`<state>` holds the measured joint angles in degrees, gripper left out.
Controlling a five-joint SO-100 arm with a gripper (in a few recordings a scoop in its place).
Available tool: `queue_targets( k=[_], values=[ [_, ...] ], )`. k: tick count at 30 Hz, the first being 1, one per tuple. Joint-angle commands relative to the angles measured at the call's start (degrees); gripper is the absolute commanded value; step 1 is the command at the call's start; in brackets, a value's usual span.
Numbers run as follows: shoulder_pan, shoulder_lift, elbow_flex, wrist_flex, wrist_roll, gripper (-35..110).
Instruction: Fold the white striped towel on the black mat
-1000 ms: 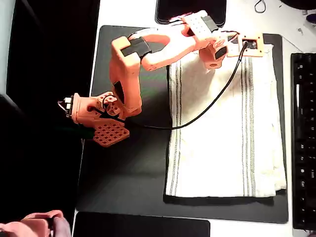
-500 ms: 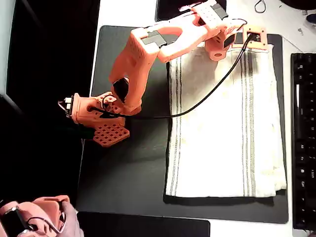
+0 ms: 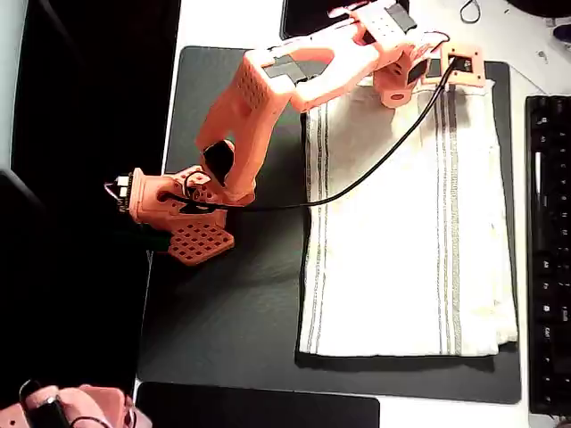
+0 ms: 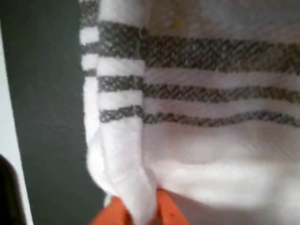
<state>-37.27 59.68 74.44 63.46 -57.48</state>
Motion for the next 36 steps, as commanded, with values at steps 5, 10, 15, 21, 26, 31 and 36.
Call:
queue_targets(
  k=[5, 10, 15, 21, 26, 31, 36],
  values=[
    [3.3, 2.4, -0.3, 0.6, -2.4, 0],
    [4.0, 7.8, -0.2, 5.0, -2.4, 0],
    [5.1, 14.7, -1.8, 11.7, -2.3, 0],
    [7.6, 23.3, -4.1, 20.9, -3.3, 0],
    [14.6, 32.1, -3.2, 27.2, -8.8, 0],
    [26.0, 38.5, -1.2, 32.3, -18.0, 0],
    [39.1, 39.6, 0.8, 31.9, -28.4, 0]
  ],
)
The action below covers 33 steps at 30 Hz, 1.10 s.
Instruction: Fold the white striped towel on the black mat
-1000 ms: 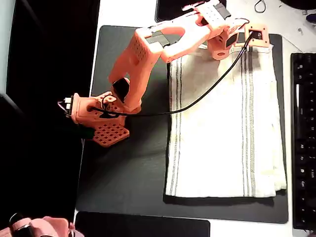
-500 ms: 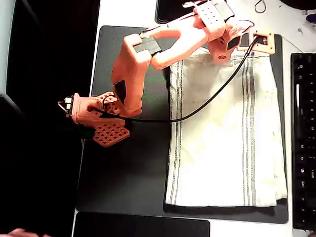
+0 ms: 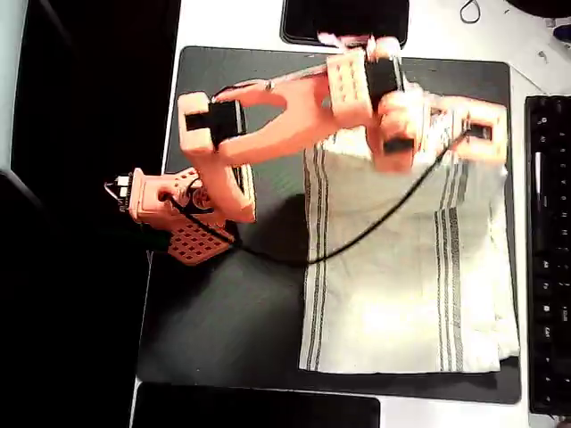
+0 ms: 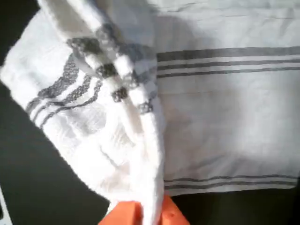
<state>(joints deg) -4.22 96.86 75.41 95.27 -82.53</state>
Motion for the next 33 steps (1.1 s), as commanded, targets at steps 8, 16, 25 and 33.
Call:
queue_targets(
  k=[8, 16, 25, 33],
  values=[
    [20.8, -6.3, -6.3, -1.8, -14.7, 0],
    [29.2, -14.5, -12.8, -6.2, -23.6, 0],
    [33.9, -17.6, -11.4, -10.9, -26.6, 1],
    [36.7, -17.9, -6.9, -18.0, -28.1, 15]
  ],
)
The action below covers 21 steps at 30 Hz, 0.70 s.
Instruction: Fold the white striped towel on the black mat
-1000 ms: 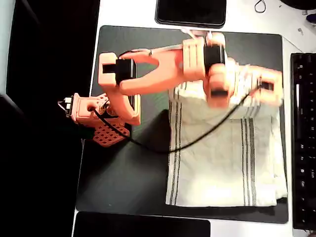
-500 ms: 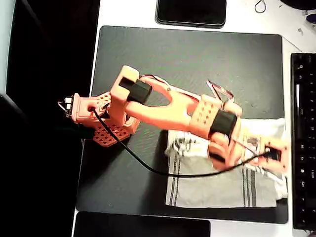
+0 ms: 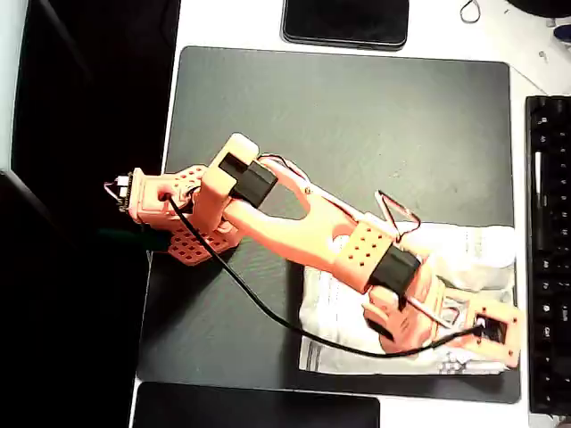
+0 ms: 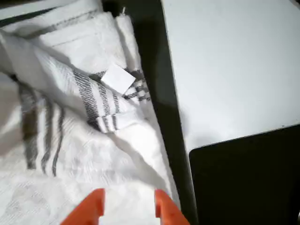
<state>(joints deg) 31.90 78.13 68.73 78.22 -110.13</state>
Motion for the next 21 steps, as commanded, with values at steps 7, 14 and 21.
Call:
queue_targets(
  k=[7, 14, 21],
  values=[
    [-1.8, 4.8, 2.8, 0.8, 4.7, 16],
    [-12.8, 9.1, 11.4, 2.1, 33.0, 21],
    [-18.5, 9.1, 16.5, -1.8, 41.8, 22]
  ],
)
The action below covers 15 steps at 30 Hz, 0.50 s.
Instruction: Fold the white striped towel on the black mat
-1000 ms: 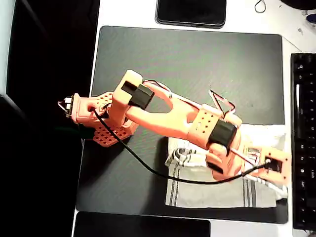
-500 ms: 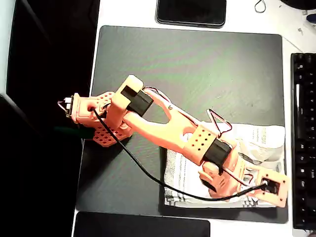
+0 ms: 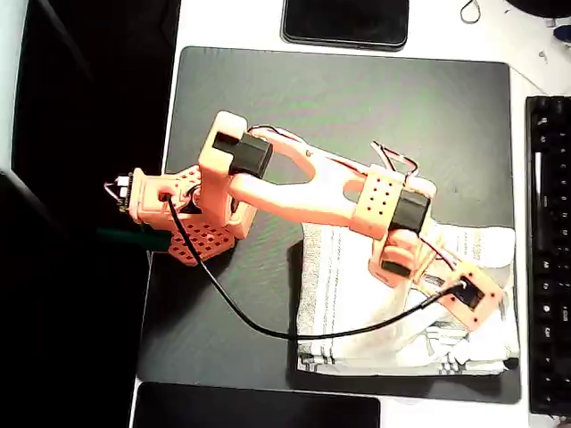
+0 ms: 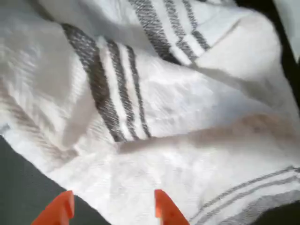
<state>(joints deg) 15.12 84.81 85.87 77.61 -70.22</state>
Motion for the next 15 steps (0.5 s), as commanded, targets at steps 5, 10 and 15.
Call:
queue_targets(
  k=[5, 10, 15],
  values=[
    [-4.0, -0.1, -5.8, -1.7, 6.2, 23],
    [-6.0, -6.4, -13.5, -1.1, 10.2, 24],
    [-5.7, -13.4, -17.6, -0.6, 10.5, 24]
  ],
)
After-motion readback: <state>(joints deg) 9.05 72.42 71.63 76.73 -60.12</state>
